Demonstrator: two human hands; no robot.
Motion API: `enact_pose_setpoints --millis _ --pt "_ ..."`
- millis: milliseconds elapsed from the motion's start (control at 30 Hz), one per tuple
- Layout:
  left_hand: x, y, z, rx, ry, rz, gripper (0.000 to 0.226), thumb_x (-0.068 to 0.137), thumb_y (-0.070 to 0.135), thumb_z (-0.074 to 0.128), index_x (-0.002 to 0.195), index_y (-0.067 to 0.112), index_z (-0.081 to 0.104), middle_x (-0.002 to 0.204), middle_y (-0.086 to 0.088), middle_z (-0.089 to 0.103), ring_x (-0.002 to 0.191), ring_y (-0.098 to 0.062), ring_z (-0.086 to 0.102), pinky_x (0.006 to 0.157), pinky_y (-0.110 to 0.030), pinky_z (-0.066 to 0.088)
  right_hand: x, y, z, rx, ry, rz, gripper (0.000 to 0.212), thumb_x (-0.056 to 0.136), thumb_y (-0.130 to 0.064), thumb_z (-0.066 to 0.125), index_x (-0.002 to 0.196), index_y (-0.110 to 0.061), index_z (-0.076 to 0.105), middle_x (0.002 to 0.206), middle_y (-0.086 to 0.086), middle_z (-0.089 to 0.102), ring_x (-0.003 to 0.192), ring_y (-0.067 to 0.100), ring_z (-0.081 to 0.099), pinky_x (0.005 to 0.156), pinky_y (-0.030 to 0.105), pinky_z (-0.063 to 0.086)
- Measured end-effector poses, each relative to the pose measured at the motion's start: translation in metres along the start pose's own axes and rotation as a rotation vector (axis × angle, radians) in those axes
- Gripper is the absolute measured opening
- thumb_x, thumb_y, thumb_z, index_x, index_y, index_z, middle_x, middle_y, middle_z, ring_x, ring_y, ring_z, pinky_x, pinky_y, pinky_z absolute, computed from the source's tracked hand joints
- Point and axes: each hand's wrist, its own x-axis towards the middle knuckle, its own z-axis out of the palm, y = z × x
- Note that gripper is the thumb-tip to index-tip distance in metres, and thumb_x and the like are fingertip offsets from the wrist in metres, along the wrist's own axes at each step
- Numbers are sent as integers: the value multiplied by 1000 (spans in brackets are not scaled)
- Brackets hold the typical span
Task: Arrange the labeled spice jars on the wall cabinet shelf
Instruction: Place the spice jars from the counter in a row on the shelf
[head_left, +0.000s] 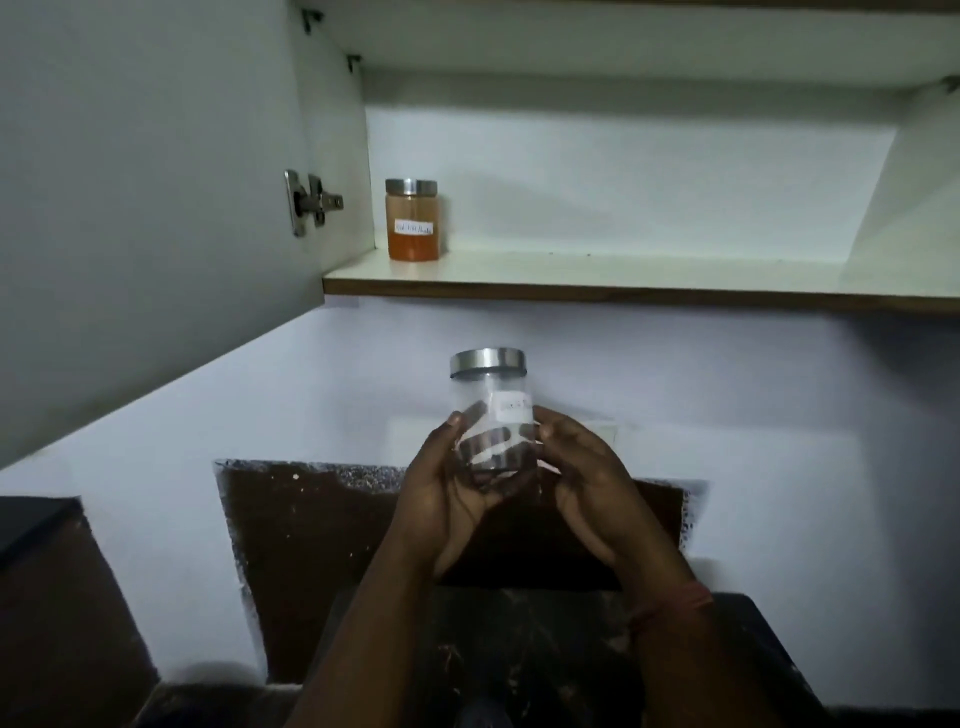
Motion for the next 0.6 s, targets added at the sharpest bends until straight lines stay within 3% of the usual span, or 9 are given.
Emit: enact_pose_setpoints --millis 100,167,267,333,400,500,600 --pt "15 11 23 66 40 36 57 99 49 48 135 6 61 134 -24 64 118 -37 65 105 -57 46 8 -14 2 -101 -93 -31 47 94 -32 59 131 -3 63 123 20 70 107 27 69 90 37 55" --pt "25 16 35 188 146 74 53 101 50 40 125 11 67 124 -17 69 106 -29 64 85 -42 55 15 -25 6 -126 -103 -49 48 94 -32 58 133 -5 62 132 17 69 124 29 65 109 42 49" --pt "35 30 51 300 242 152 45 102 45 38 120 12 63 109 -11 65 91 -21 53 71 -32 40 27 -40 8 -117 -153 -72 46 94 -29 59 136 -9 61 134 13 68 130 27 63 114 42 47" --pt "40 45 63 433 270 204 43 97 47 46 117 12 62 103 -7 65 88 -20 55 72 -31 42 35 -48 9 -139 -157 -104 46 93 -29 63 137 -15 60 132 5 71 126 24 66 110 37 51" --pt "43 61 75 665 279 271 49 86 53 43 120 24 63 106 -1 67 90 -17 60 77 -30 51 43 -57 12 -200 -125 -172 47 91 -31 67 137 -24 59 130 -3 72 124 18 67 109 36 52" --pt "45 76 83 940 260 396 56 90 63 39 138 40 54 136 8 58 118 -12 59 103 -35 51 56 -69 15 -294 -73 -262 51 90 -36 70 139 -34 57 130 -12 71 124 11 66 115 42 47" --pt "49 87 89 1062 262 466 43 102 53 45 145 47 47 143 13 52 127 -5 54 108 -33 45 65 -82 19 -309 -81 -303 52 88 -44 71 138 -40 57 132 -13 69 127 12 64 116 44 45"
